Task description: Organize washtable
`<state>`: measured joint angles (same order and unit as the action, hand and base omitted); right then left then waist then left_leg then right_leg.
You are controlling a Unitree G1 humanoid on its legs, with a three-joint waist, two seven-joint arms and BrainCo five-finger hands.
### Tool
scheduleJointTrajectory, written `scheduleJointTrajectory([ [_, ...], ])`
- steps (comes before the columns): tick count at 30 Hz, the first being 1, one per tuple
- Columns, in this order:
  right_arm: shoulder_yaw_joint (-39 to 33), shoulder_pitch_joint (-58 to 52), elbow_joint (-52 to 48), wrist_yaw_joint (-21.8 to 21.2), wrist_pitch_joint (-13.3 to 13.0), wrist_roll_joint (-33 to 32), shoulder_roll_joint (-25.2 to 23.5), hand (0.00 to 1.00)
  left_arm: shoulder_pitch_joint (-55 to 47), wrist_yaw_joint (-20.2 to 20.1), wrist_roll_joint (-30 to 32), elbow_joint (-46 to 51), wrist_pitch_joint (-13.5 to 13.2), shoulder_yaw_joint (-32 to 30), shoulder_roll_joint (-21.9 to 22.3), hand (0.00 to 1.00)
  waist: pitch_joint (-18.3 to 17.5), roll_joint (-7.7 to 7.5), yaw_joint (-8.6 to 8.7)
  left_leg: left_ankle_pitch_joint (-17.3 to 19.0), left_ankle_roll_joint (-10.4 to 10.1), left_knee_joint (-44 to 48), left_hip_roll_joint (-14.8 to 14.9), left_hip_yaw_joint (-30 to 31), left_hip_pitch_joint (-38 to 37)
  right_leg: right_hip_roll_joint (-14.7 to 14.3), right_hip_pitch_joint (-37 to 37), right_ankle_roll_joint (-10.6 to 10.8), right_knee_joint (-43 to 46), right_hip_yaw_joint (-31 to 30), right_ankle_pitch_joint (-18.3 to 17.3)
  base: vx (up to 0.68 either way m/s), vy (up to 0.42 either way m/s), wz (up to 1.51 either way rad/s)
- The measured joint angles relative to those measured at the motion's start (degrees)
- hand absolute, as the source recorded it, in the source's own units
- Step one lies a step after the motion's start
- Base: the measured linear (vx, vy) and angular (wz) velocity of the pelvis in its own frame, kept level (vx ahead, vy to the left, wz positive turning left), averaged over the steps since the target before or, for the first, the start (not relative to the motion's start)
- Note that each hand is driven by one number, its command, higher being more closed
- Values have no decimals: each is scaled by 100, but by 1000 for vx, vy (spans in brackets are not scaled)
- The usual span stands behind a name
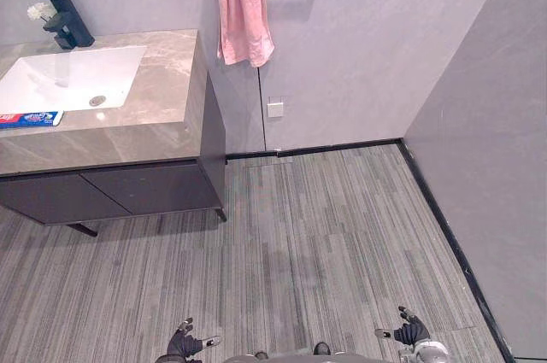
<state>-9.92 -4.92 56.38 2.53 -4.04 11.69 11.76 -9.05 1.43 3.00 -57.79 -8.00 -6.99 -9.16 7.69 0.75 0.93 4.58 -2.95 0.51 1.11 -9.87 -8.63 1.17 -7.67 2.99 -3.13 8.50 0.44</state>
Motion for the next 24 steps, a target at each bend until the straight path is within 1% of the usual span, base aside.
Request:
scheduleJointTrajectory([
  [3,1,-4,0,0,2,1,1,0,-3,0,-3,0,-1,-1,-5,0,2,3,0,26,44,-1,-1,1,2,-2,5,-57,5,4,-36,-94,-37,1],
  [7,1,-22,1,1,14,0,2,0,-11,3,-4,0,-2,-5,-6,0,6,19,14,49,80,-2,23,14,9,-24,29,-70,5,48,-39,-96,-34,5],
  [17,-6,-51,32,7,53,-5,0,0,-101,6,-7,-6,3,-34,-10,0,-2,21,6,48,86,-38,104,-115,57,-126,97,-161,-93,-56,38,-20,-31,-7],
  [24,-42,21,64,17,74,-8,-4,0,-88,9,-7,-6,3,-35,-9,0,1,7,-1,49,84,-57,92,-225,48,-122,106,-144,-120,-154,53,10,-8,-8],
])
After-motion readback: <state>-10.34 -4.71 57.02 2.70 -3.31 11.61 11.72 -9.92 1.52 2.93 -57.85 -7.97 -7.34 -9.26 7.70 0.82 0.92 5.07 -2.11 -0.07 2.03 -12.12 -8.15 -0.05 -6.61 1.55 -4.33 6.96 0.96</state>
